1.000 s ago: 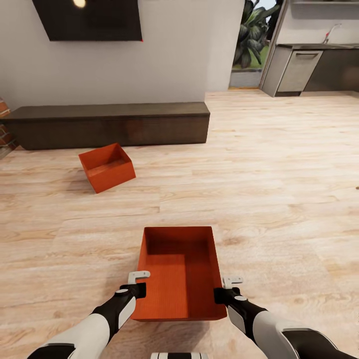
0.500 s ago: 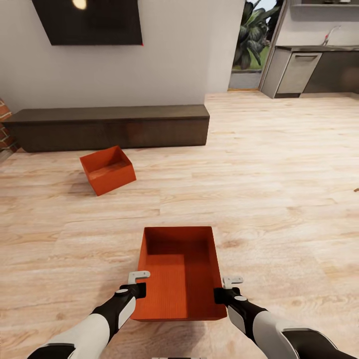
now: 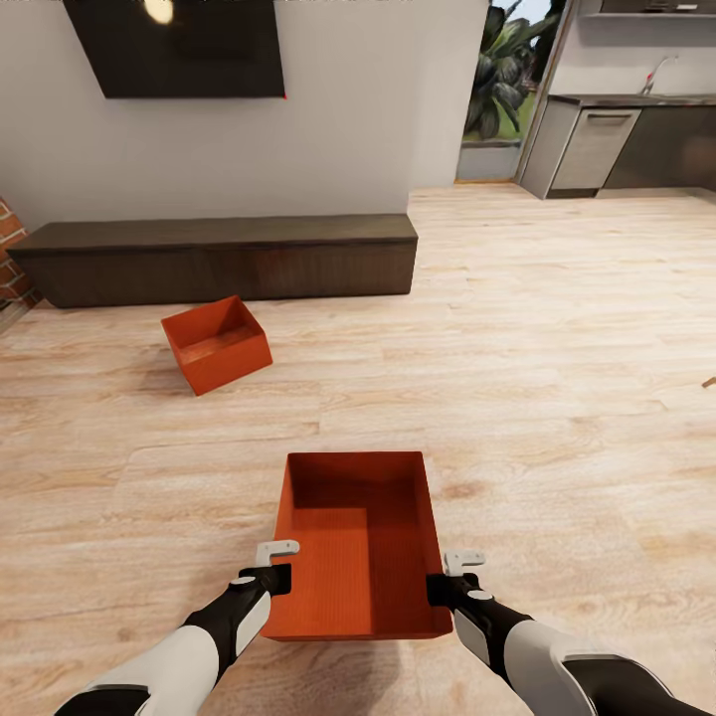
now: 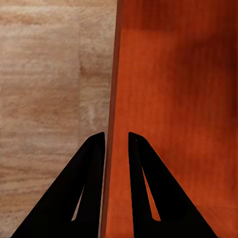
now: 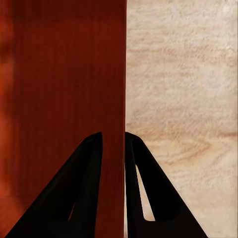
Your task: Move the two storage containers from the living room to the garage. In the garage, place one container on the floor and stack the other container on top of it (either order is fine).
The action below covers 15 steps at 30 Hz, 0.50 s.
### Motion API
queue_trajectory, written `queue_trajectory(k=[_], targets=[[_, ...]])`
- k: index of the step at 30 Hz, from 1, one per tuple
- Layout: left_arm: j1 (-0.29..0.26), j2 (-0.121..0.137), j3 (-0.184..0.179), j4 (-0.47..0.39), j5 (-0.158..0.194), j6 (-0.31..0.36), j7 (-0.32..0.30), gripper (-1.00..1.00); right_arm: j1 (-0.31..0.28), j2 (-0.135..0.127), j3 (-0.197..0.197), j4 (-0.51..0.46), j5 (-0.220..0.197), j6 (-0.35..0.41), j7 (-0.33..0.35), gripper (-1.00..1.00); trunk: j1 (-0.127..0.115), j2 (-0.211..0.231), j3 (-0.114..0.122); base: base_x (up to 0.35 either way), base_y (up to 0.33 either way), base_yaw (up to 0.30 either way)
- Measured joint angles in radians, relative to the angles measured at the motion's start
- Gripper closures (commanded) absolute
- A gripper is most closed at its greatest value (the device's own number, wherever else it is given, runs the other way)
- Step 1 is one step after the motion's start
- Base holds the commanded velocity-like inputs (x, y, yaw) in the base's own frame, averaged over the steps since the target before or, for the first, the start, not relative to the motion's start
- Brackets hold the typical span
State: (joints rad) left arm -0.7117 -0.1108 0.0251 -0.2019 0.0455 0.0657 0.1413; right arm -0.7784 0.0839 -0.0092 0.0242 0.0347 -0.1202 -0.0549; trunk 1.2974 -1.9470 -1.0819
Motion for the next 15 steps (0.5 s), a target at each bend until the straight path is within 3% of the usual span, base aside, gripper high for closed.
queue_trajectory(k=[15], targets=[[-0.001, 0.000, 0.000, 0.001, 0.001, 0.000, 0.000, 1.00, 0.000, 0.000, 0.000, 0.000, 0.000, 0.001, 0.000, 1.00, -0.058, 0.105, 0.047, 0.000, 0.000, 0.000]])
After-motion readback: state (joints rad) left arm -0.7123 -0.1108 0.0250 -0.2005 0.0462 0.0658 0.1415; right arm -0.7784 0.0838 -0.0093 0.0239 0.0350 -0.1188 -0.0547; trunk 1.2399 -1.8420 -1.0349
